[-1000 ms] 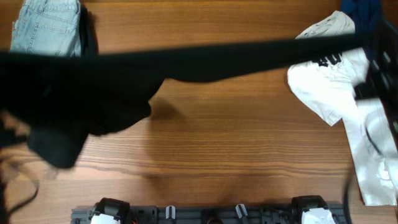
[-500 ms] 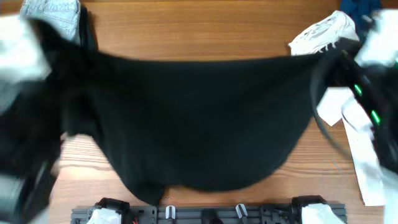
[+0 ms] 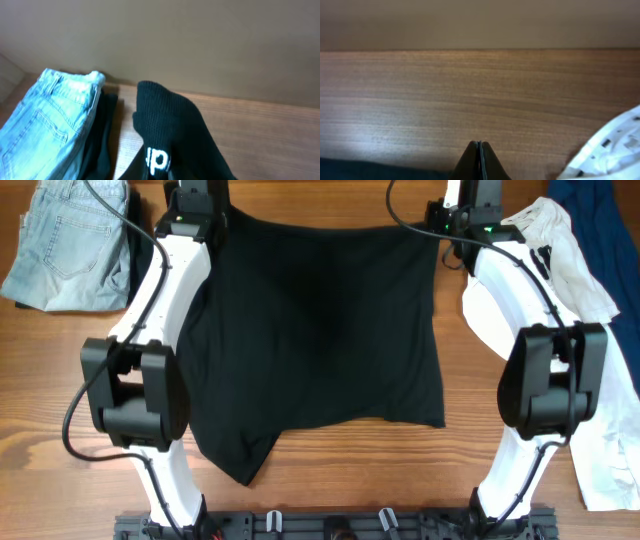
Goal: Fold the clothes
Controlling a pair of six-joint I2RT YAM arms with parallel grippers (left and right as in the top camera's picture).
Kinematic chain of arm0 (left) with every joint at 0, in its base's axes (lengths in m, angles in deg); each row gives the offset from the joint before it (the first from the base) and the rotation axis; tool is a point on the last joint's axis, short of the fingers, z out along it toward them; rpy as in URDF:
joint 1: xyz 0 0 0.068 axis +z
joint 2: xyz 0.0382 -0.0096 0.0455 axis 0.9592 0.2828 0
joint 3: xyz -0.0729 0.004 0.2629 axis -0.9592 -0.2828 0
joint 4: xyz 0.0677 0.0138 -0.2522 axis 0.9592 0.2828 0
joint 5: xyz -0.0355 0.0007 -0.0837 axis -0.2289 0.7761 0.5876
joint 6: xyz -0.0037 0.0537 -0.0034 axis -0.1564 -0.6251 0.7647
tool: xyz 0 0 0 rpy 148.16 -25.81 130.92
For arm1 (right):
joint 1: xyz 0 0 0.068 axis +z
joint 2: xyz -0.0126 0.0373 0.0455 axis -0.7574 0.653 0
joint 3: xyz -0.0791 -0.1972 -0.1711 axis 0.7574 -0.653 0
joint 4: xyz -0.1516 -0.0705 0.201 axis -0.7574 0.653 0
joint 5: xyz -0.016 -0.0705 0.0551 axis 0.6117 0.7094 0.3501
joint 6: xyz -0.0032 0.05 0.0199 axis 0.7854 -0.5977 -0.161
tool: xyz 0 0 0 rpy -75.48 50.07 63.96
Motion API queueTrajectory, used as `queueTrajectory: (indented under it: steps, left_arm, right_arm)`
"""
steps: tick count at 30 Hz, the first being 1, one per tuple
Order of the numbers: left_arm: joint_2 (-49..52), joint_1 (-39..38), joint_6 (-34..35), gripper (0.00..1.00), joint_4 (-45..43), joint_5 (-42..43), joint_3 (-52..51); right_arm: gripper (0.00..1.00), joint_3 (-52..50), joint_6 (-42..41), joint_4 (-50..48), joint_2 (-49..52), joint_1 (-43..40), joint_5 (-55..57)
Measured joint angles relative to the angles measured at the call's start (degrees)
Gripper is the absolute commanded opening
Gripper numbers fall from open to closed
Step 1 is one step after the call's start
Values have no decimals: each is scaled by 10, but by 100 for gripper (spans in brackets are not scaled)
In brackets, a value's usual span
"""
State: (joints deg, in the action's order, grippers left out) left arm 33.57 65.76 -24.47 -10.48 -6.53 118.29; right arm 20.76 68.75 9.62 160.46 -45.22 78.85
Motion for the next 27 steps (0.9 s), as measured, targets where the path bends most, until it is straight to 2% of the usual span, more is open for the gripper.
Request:
queueTrajectory:
  steps: [3,5,8,9,12,14,15,16,17,18,19,22,24,27]
  left_arm:
    - [10,16,2,11,-79,43,0]
    - [10,29,11,5,-105,83,0]
    - [10,33,15,4,-42,98,3]
    - [11,33,16,13,-20,101,3]
    - [15,34,17,14,-5,117,3]
    - [16,36,20,23,11,149,5]
    - [16,37,25,26,47,161,11]
    - [19,38,30,34,104,170,26]
    - [21,38,33,49,142,176,40]
    - [29,38,37,65,224,184,80]
    - [30,38,44,70,239,187,93]
    - [35,37,52,77,365,226,233]
    - [34,38,54,83,375,242,282]
    - [47,40,58,93,357,252,290]
  right_arm:
    - [4,0,-5,-49,5,0,-2]
    - [4,1,-6,-57,5,0,-2]
    - [4,5,-8,-7,5,0,-18]
    - [4,5,-8,18,5,0,-29]
    - [4,5,-9,46,5,0,-45]
    - [4,5,-8,56,5,0,-50]
    - [4,5,-8,61,5,0,-52]
    - [4,5,-8,66,5,0,-52]
    - [4,5,-8,69,5,0,-52]
    - [4,5,-8,73,5,0,-52]
    - [4,5,-8,78,5,0,-52]
    - [4,5,-8,85,5,0,-54]
    - [4,5,-8,95,5,0,-54]
    - [4,5,-8,107,5,0,-54]
